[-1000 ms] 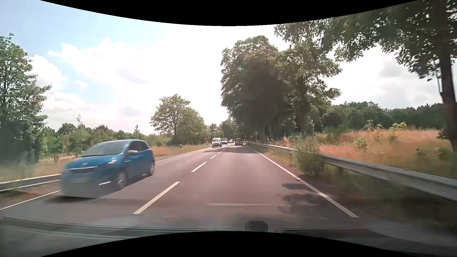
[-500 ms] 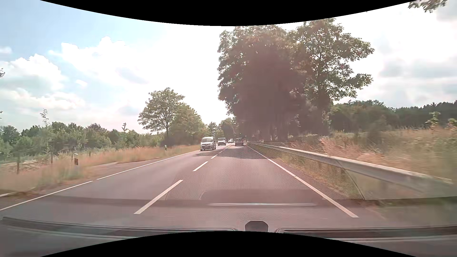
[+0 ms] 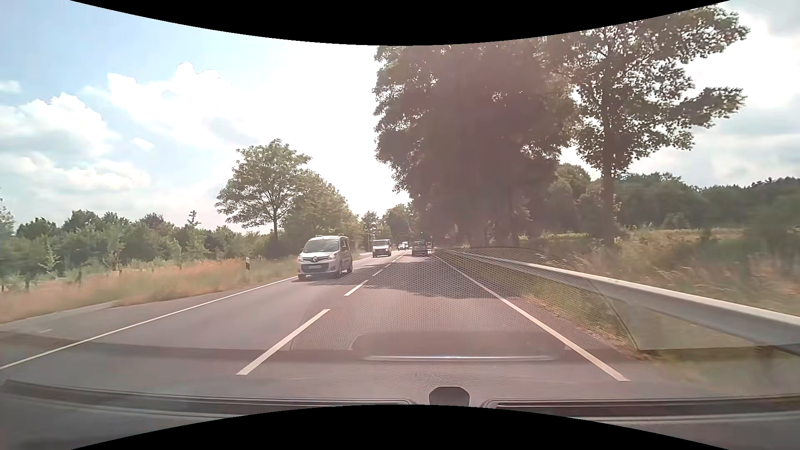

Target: Follow the waypoints while adhering to traffic rules and regulations

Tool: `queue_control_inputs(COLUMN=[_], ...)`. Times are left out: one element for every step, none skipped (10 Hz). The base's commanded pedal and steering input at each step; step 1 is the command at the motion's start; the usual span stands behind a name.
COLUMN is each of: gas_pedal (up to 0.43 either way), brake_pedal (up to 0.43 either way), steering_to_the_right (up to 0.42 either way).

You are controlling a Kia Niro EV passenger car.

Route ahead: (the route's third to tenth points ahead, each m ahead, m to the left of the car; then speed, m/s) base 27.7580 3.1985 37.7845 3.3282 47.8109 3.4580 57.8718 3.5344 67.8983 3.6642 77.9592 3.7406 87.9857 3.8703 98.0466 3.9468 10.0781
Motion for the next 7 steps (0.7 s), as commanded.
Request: queue_control_inputs(gas_pedal=[0.0, 0.0, 0.0, 0.0, 0.0, 0.0, 0.0], brake_pedal=[0.0, 0.0, 0.0, 0.0, 0.0, 0.0, 0.0], steering_to_the_right=[-0.004, -0.004, -0.004, -0.004, -0.004, -0.004, -0.004])
